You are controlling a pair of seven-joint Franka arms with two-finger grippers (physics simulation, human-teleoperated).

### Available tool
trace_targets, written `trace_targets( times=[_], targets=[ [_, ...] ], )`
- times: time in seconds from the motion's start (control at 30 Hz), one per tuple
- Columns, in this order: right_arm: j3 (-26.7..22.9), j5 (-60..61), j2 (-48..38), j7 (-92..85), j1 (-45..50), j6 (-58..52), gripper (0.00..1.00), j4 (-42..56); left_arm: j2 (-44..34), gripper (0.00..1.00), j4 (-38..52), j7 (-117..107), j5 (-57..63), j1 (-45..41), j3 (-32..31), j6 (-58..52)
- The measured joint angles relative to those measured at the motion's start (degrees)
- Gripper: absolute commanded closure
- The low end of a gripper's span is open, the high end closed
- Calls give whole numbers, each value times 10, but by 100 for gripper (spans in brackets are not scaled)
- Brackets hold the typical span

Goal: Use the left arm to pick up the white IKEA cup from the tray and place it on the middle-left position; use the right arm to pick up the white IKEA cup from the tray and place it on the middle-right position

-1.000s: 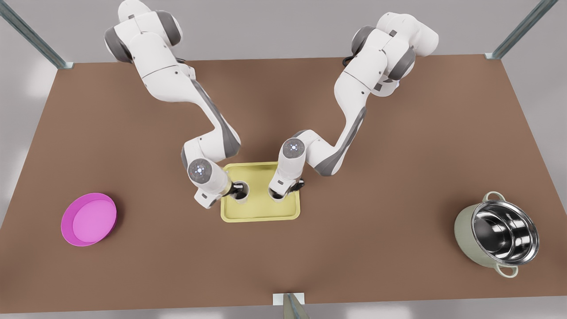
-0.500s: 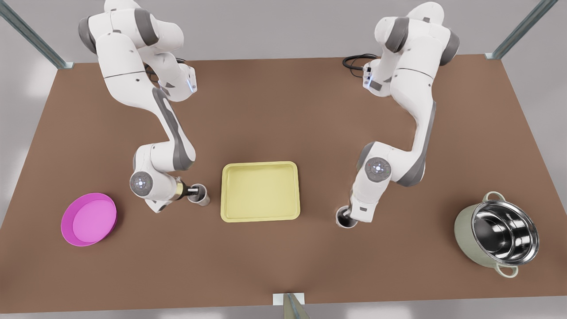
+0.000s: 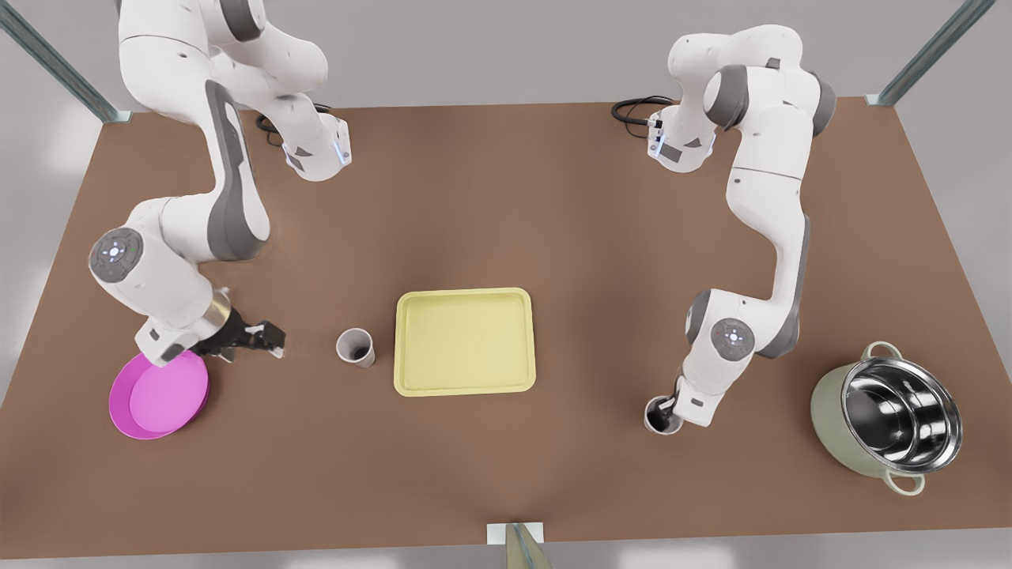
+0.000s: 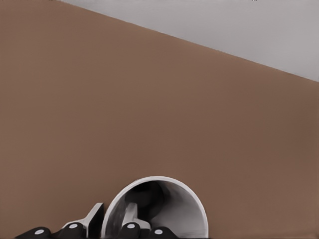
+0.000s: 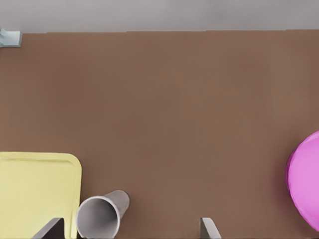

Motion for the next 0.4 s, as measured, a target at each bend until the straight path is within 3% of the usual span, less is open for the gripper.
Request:
trace_targets(
  times=[0.1,0.17,0.23,0.3,0.4],
  targets=[
    [-30,-25,-28,-8,-17,-78,0,54,0,0,2,41,-18,0,0,14],
    [13,-40,-54,-11,-66,-113,0,33,-30,0,-1,65,-21,2,0,-1],
    [71,-57,-82,-10,-110,-135,0,3,-148,0,13,85,-26,1,-17,-92],
    [87,-67,-75,-11,-113,-149,0,-3,-227,0,61,108,-39,6,-22,-202],
    [92,-75,-67,-11,-113,-159,0,-4,-258,0,78,145,-47,15,-22,-315]
  ],
)
